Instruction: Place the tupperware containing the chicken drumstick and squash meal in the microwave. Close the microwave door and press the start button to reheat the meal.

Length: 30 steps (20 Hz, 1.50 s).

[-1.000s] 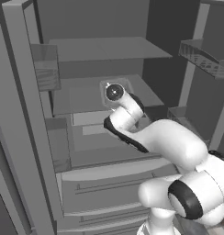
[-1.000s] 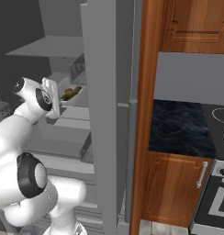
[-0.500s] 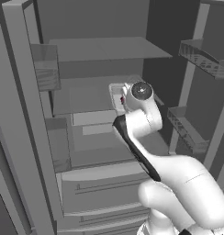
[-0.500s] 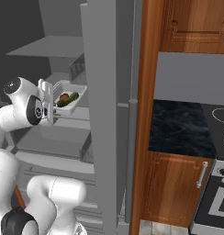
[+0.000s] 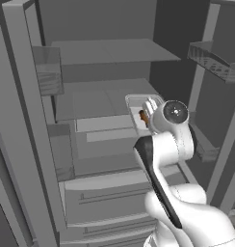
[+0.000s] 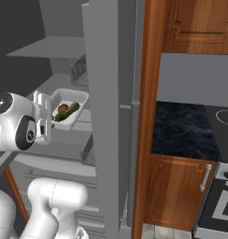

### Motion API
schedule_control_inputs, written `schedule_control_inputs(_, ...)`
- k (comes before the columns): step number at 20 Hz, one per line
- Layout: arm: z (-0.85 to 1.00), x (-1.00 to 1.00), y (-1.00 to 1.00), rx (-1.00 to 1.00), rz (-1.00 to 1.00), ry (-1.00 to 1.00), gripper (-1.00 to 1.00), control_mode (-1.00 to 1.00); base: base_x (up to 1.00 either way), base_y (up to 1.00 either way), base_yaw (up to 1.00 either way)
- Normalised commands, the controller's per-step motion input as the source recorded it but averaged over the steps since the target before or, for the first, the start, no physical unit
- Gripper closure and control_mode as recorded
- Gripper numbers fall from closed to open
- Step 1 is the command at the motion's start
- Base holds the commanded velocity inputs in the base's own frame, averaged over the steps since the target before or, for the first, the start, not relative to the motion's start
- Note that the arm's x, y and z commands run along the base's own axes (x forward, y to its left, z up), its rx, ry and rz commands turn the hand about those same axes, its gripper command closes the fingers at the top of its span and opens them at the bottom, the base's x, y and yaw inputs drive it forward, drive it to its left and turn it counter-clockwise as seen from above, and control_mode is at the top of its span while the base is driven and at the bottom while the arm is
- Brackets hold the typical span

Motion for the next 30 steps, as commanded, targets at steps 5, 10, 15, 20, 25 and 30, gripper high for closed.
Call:
schedule_control_inputs(5, 0.26, -0.31, -0.27, 0.01, 0.00, 0.00, 1.00, -1.00, 0.00, 0.00, 0.00)
schedule_control_inputs(10, 0.04, -0.01, 0.01, 0.00, 0.00, 0.00, 1.00, -1.00, 0.00, 0.00, 0.00)
schedule_control_inputs(15, 0.00, -0.03, 0.10, 0.00, 0.00, 0.00, 1.00, -1.00, 0.00, 0.00, 0.00)
schedule_control_inputs(20, 0.00, -0.05, 0.06, 0.00, 0.00, 0.00, 1.00, 1.00, -0.16, 0.07, 0.00)
schedule_control_inputs(25, 0.00, 0.00, 0.00, 0.00, 0.00, 0.00, 1.00, 1.00, -0.58, 0.06, 0.00)
schedule_control_inputs(30, 0.00, 0.00, 0.00, 0.00, 0.00, 0.00, 1.00, 1.00, -0.83, 0.07, -0.04)
